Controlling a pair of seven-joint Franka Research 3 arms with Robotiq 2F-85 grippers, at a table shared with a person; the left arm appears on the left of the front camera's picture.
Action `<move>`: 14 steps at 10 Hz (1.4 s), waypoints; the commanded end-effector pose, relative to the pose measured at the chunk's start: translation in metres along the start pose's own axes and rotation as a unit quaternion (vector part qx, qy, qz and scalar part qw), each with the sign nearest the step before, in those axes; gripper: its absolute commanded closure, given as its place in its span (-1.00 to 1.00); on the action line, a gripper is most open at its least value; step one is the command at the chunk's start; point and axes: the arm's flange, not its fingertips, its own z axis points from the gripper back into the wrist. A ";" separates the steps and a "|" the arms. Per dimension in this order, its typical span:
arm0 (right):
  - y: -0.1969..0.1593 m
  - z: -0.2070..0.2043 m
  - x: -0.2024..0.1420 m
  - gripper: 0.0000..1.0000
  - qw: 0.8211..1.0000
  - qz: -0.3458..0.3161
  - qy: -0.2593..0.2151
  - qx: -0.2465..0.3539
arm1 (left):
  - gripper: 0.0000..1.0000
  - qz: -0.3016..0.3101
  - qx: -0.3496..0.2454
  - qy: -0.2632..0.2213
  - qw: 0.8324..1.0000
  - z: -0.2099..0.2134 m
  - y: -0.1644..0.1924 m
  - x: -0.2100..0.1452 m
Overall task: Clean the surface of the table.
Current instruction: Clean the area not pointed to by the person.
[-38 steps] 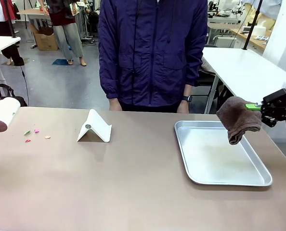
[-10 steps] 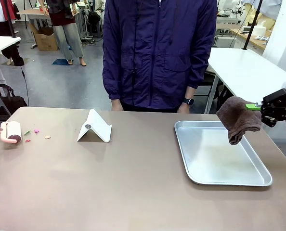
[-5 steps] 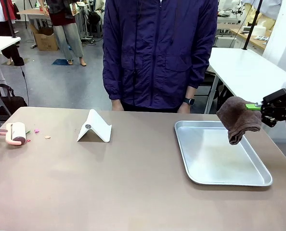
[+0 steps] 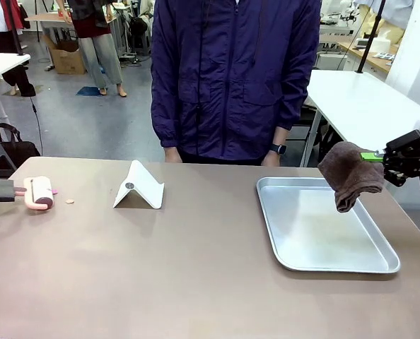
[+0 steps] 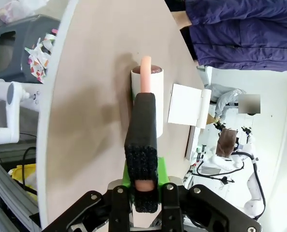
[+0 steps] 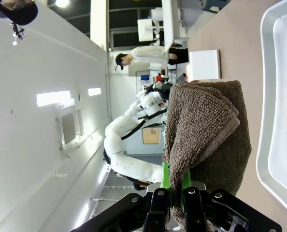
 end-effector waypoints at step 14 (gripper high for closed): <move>0.003 0.000 -0.003 0.84 1.000 0.003 -0.002 -0.001 | 0.55 -0.130 -0.125 0.098 0.979 -0.022 -0.121 -0.051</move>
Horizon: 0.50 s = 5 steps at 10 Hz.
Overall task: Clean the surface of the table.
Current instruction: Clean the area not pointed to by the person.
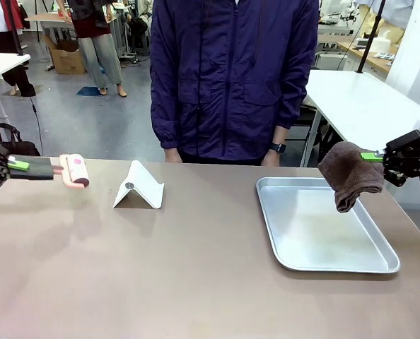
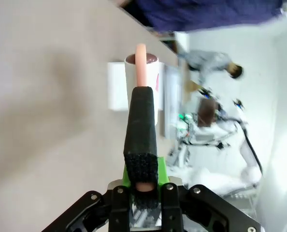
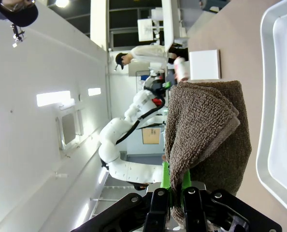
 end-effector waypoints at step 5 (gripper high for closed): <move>0.003 0.000 -0.003 0.84 1.000 0.003 -0.002 -0.001 | 0.55 -0.078 -0.125 0.159 0.976 0.104 -0.053 -0.157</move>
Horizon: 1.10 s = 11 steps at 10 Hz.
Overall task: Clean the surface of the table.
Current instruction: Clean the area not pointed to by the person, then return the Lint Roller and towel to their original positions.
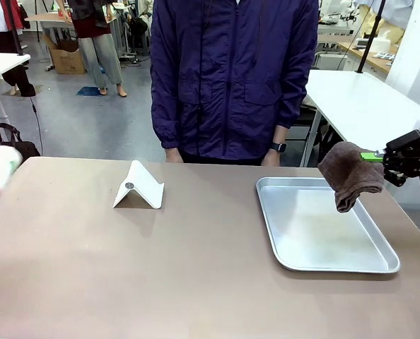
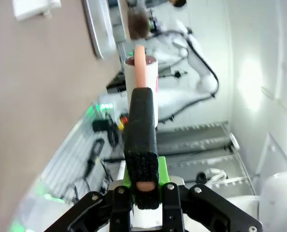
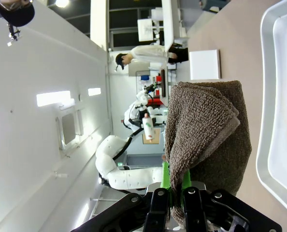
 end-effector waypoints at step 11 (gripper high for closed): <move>0.003 0.000 -0.003 0.84 1.000 0.003 -0.002 -0.001 | 0.55 -0.018 0.005 -0.008 1.000 0.012 0.016 -0.046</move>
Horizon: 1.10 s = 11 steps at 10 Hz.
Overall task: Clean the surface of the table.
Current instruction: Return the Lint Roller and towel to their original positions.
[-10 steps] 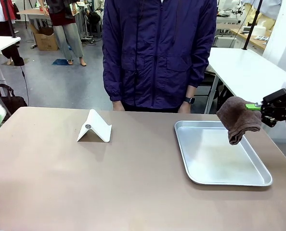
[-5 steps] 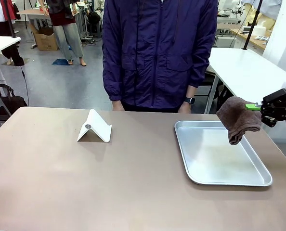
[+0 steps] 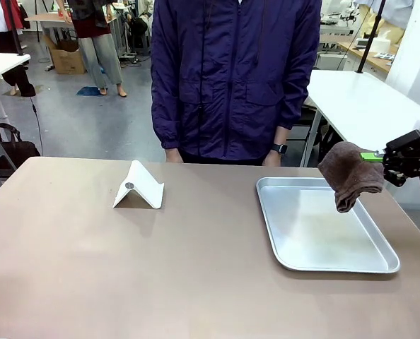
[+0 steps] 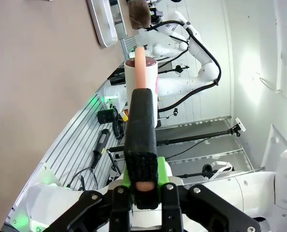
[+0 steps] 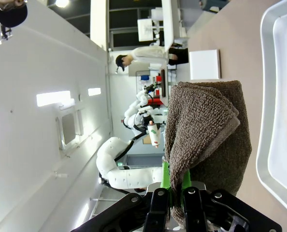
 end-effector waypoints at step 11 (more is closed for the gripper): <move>0.065 -0.126 0.031 0.84 0.992 0.063 -0.002 -0.110 | 0.55 -0.003 0.122 0.128 0.984 -0.129 -0.077 0.137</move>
